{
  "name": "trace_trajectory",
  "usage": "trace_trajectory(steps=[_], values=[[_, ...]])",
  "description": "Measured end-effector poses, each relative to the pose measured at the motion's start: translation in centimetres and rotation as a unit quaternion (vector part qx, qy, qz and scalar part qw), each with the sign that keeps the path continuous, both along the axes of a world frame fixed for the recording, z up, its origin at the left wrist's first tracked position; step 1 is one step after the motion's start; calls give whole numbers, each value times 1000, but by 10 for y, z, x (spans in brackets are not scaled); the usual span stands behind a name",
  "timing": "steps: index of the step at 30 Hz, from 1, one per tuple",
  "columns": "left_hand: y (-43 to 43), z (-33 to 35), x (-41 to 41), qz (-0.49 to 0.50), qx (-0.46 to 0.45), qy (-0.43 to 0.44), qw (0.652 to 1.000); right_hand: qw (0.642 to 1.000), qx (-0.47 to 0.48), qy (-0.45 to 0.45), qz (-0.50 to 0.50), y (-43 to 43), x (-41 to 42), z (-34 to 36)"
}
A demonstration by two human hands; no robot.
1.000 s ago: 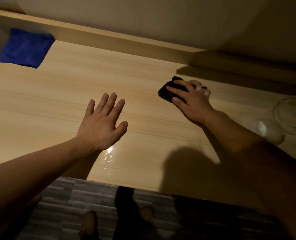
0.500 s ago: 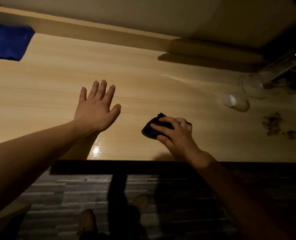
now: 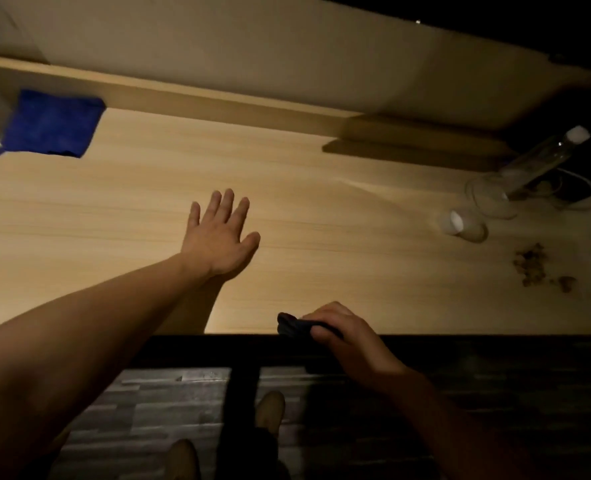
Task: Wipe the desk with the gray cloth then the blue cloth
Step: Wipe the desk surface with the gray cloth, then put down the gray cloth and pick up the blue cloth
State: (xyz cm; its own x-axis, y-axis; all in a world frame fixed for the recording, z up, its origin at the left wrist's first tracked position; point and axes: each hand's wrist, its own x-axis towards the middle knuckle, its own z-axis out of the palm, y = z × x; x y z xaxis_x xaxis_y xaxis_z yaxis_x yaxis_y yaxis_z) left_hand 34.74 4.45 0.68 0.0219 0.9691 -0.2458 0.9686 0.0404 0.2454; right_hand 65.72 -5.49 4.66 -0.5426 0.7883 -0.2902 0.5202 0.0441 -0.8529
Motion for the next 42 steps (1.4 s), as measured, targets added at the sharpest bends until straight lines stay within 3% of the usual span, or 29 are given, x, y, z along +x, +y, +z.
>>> trace_trajectory(steps=[2, 3, 4, 6, 9, 10, 11, 14, 16, 18, 20, 23, 27, 29, 31, 35, 39, 42], values=[[1, 23, -2, 21, -8, -97, 995, 991, -85, 73, -70, 12, -25, 21], [-2, 36, -3, 56, -9, -197, 979, 983, -113, 103, -105, 21, -41, 30], [-6, 48, -3, 106, -17, -320, 941, 975, -122, 127, -134, 31, -59, 39], [-17, 69, -4, 220, -53, -542, 809, 964, -117, 159, -179, 56, -96, 54], [-30, 94, -13, 334, -102, -744, 570, 938, -154, 225, -213, 94, -155, 73], [-32, 98, -18, 344, -93, -770, 528, 927, -179, 247, -218, 106, -174, 76], [-31, 102, -26, 355, -73, -778, 513, 911, -213, 272, -223, 118, -191, 76], [-19, 108, -59, 395, 24, -732, 555, 852, -347, 327, -218, 147, -238, 79], [-5, 108, -87, 391, 85, -684, 609, 860, -362, 311, -178, 161, -265, 77], [9, 107, -118, 377, 114, -633, 667, 914, -280, 248, -159, 174, -294, 72], [24, 103, -145, 341, 111, -589, 724, 945, -208, 181, -174, 188, -321, 62], [56, 89, -185, 317, 118, -517, 786, 943, -186, 164, -222, 213, -354, 39], [107, 76, -236, 303, 113, -463, 825, 944, -128, 136, -273, 247, -385, 21], [125, 69, -260, 283, 86, -402, 866, 953, -45, 18, -299, 262, -391, 12], [129, 60, -285, 266, 109, -275, 918, 946, 59, -117, -296, 264, -385, 5], [117, 32, -342, 164, 188, -85, 965, 927, 230, -238, -177, 209, -367, -12], [110, 0, -371, 46, 86, 3, 995, 888, 207, -406, -68, 147, -352, -38], [110, -17, -374, 31, 75, 22, 996, 868, 225, -437, -73, 141, -351, -47]])
